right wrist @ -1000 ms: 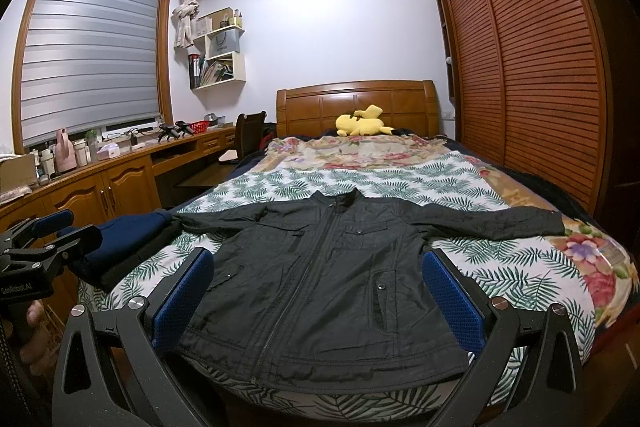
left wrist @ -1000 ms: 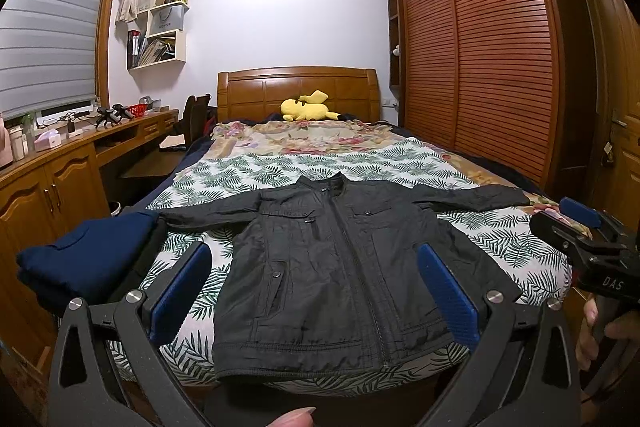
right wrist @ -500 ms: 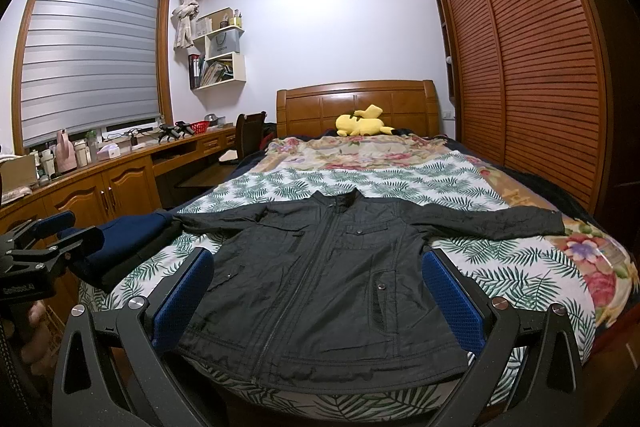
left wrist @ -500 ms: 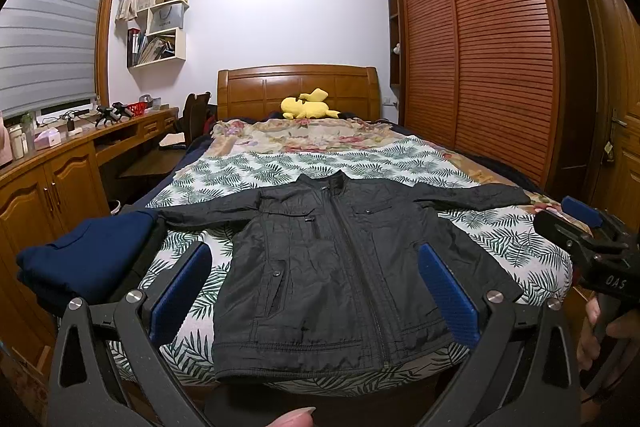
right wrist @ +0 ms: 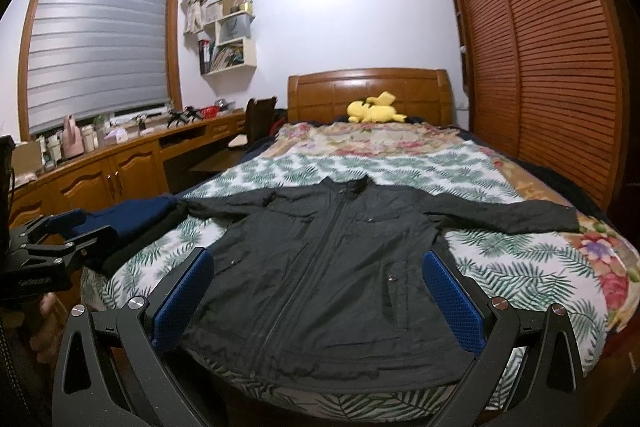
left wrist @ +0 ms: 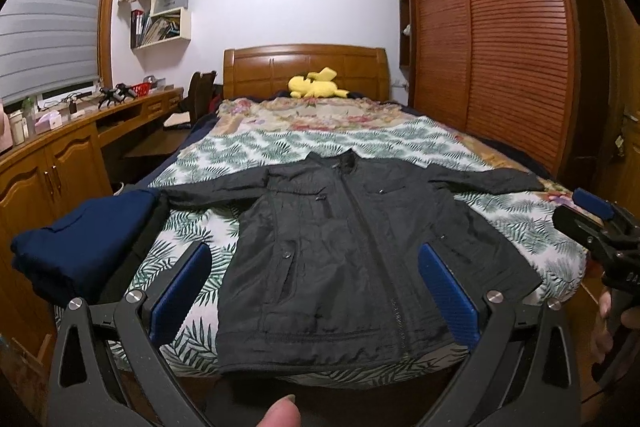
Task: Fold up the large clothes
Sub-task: 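Move the left tool to the nearest jacket sleeve and grasp its cuff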
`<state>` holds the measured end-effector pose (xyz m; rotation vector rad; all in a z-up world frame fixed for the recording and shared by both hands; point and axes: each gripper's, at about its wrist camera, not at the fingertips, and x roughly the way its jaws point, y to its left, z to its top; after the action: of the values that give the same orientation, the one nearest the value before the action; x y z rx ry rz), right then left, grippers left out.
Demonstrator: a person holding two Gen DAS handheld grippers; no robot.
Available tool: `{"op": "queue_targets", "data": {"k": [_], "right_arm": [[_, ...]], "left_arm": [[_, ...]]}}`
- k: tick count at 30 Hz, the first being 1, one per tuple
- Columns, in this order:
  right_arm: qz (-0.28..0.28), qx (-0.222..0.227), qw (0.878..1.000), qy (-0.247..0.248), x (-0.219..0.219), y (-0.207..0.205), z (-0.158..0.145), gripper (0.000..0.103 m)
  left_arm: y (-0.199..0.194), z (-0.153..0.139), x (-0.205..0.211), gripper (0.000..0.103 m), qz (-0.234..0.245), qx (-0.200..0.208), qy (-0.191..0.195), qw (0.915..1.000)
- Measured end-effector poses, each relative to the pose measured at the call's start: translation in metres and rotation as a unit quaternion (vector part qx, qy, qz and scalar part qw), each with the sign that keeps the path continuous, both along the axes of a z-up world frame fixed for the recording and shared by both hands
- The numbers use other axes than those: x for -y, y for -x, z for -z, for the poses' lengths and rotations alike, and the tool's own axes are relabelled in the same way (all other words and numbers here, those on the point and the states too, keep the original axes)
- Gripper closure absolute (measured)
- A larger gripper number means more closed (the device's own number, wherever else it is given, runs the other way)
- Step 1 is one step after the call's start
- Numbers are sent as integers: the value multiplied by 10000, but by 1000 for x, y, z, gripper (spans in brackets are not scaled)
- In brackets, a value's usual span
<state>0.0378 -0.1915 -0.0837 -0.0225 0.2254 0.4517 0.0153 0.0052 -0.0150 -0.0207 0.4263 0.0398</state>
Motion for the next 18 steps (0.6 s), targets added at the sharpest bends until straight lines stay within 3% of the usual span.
{"op": "queue_targets", "data": {"k": [18], "right_arm": [[-305, -280, 9983, 410, -31, -94, 15, 0]], "left_arm": [[-62, 53, -34, 0, -476, -610, -109, 9969]]}}
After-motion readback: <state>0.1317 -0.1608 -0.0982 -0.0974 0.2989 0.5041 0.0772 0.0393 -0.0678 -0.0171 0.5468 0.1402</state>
